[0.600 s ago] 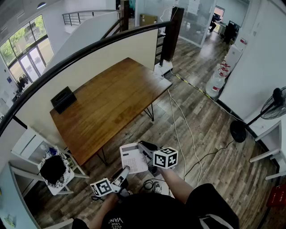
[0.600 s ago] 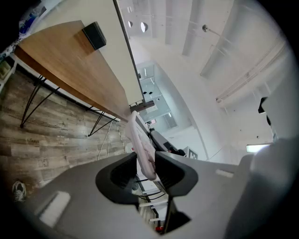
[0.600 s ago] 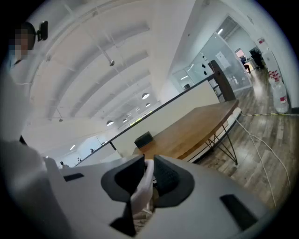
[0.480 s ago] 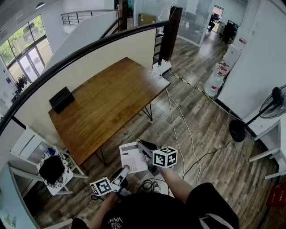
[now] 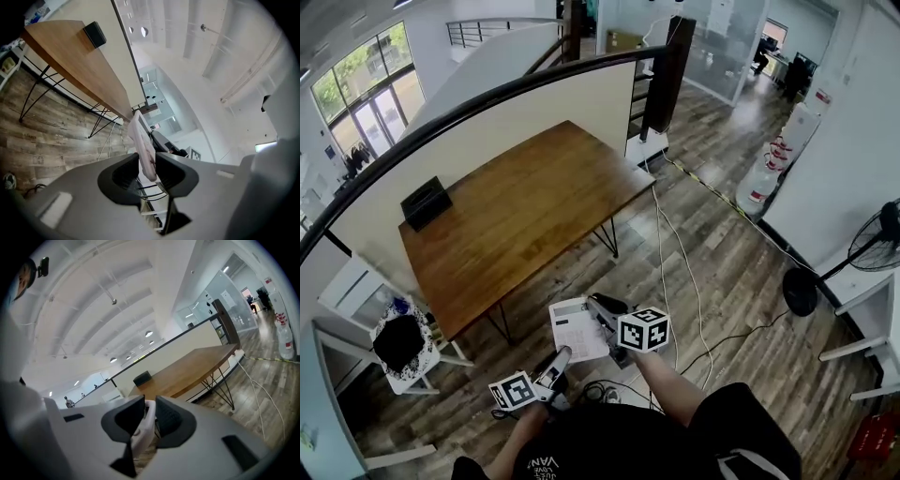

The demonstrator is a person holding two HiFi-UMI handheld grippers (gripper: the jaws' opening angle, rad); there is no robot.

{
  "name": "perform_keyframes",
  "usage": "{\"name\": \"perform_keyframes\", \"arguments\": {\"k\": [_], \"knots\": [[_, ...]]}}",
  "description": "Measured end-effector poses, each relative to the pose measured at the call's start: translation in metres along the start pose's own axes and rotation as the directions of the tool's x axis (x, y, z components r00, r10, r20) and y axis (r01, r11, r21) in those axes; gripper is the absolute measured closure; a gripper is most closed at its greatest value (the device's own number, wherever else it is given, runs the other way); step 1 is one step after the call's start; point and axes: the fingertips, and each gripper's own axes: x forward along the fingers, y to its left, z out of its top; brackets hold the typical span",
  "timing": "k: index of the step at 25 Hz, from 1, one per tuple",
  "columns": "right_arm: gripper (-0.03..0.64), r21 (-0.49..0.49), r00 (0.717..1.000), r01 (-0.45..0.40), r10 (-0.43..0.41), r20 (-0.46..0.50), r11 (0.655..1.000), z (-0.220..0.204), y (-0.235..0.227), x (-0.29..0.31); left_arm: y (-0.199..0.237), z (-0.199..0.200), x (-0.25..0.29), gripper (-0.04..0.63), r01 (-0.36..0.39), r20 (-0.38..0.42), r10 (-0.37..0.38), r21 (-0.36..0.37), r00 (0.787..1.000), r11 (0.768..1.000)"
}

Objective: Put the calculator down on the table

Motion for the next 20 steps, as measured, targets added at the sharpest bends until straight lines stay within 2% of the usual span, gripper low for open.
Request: {"name": "perform_keyframes", "arguments": {"k": [5, 10, 20], "knots": [[0.558, -0.028, 0.999, 0.001, -0.002, -0.052, 1.0, 0.0, -0.03, -0.02, -0.005, -0.023, 0.03, 0.486, -0.007, 0.058, 0.009, -0.029, 0.998, 1.0], [0.558, -0.029, 0.998, 0.027, -0.029, -0.05, 0.999, 0.01, -0.056, -0.031, -0.011, -0.028, 0.057, 0.486, -0.007, 0.048, 0.008, -0.03, 0.999, 1.0], [0.558, -0.037, 0.996, 0.067, -0.069, -0.06, 0.997, 0.04, -0.105, 0.006, 0.01, 0.012, 0.111, 0.488, -0.007, 0.007, 0.007, -0.029, 1.0, 1.0]]}}
